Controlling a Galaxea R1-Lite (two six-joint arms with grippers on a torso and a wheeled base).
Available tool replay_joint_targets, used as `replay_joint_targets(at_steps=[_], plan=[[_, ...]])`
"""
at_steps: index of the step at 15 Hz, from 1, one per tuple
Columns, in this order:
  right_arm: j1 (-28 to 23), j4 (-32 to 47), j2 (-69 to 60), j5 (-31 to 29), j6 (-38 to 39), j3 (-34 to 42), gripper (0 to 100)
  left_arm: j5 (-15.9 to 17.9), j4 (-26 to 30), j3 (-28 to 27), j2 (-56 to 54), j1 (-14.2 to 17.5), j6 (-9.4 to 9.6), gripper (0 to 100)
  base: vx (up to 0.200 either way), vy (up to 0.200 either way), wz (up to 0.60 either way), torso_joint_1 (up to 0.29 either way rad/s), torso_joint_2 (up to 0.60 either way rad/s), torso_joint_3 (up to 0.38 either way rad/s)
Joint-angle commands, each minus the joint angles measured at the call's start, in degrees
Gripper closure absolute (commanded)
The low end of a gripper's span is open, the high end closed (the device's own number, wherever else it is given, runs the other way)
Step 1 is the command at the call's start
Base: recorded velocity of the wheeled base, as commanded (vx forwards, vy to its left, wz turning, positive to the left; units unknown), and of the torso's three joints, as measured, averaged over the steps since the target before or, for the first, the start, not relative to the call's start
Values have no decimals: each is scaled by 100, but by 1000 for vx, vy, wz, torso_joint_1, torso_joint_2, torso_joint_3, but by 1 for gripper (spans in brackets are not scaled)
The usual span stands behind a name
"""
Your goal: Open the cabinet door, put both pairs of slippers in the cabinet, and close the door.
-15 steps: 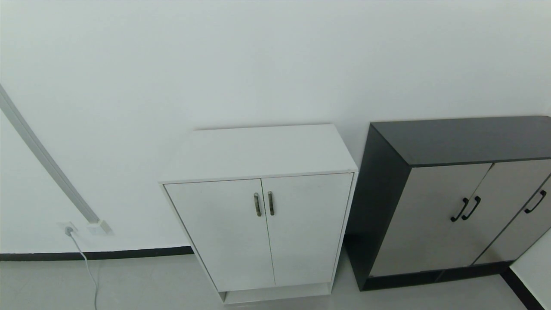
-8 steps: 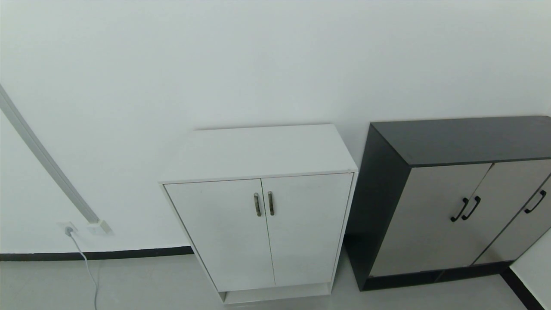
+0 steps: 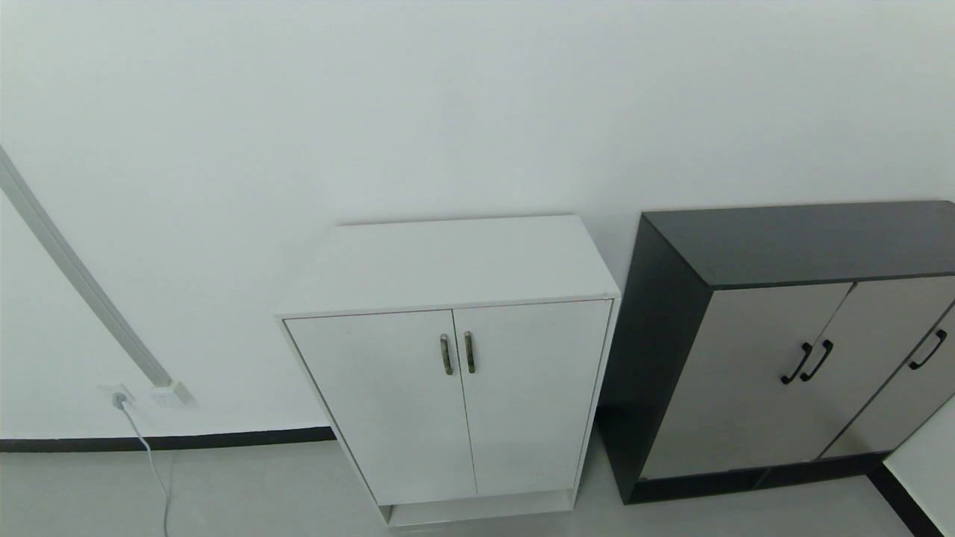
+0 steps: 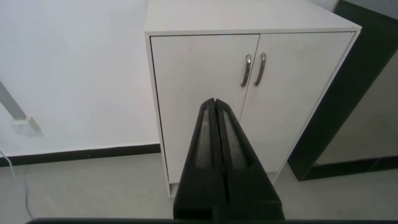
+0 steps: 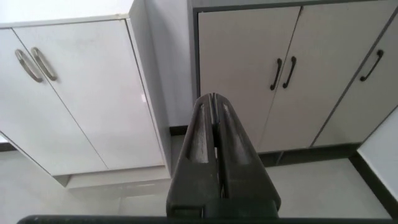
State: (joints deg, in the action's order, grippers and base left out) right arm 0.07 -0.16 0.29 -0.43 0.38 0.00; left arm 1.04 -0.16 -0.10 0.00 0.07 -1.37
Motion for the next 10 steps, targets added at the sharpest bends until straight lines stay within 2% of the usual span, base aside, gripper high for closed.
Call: replay_joint_targets(at_steps=[1,5,10], plan=[[1,-11,-29,-80,235,0,100,2,-2,1,0,1,-4,100,0,0,0,0,0,0],[-7,-46,-29,-511,446,0,100,2,-2,1,0,1,-4,100,0,0,0,0,0,0],[-7,-46,-29,-520,481,0,100,11,-2,1,0,1,31,100,0,0,0,0,0,0]])
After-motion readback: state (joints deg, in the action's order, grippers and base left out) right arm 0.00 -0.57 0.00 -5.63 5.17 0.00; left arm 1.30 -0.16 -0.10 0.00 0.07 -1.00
